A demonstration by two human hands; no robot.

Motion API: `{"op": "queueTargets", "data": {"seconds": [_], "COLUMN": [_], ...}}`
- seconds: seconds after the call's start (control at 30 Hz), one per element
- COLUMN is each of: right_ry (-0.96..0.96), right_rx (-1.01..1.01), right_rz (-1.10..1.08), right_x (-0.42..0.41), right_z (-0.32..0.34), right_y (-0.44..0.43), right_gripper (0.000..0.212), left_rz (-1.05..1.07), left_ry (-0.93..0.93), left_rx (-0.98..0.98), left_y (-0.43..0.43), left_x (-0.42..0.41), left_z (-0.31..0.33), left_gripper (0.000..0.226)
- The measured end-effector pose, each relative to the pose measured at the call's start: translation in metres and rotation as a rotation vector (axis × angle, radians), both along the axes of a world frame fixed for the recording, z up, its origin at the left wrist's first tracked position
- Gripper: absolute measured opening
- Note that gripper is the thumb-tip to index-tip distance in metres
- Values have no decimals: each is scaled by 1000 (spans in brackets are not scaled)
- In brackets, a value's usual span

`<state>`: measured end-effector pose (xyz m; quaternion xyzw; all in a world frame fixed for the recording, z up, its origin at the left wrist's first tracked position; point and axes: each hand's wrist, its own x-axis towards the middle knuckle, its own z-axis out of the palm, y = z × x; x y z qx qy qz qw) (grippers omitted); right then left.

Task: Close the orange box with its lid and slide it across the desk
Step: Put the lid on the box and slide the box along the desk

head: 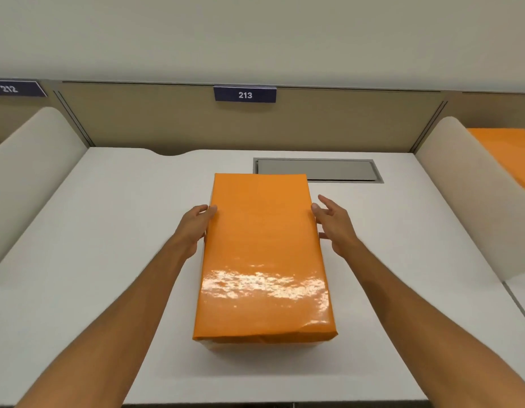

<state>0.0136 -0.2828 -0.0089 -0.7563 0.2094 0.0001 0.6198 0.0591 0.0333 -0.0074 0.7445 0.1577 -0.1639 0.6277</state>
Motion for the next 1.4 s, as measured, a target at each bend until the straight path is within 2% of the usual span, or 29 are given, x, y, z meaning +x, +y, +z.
{"op": "queueTargets", "data": {"seconds": [0.17, 0.33, 0.5, 0.77, 0.9, 1.03, 1.4], "right_ry": [-10, -21, -25, -49, 14, 73, 154], "right_rx": [23, 21, -47, -166, -74, 45, 265], "right_rz": [17, -16, -49, -1, 42, 29, 60], "right_x": [44, 54, 58, 55, 47, 16, -74], "right_z": [-3, -16, -25, -29, -21, -21, -38], "right_y": [-8, -7, -4, -4, -4, -2, -1], "right_gripper": [54, 50, 50, 49, 59, 62, 21], "left_rz": [22, 60, 164, 182, 111, 15, -21], "left_ry": [16, 26, -18, -6, -31, 43, 138], "left_rx": [-31, -72, -75, -83, -66, -54, -155], "left_y": [-6, -4, -8, -12, -11, 1, 18], "left_x": [33, 39, 38, 35, 28, -7, -97], "left_z": [-5, -14, -21, -16, -10, -12, -26], "left_gripper": [53, 55, 57, 57, 57, 52, 52]}}
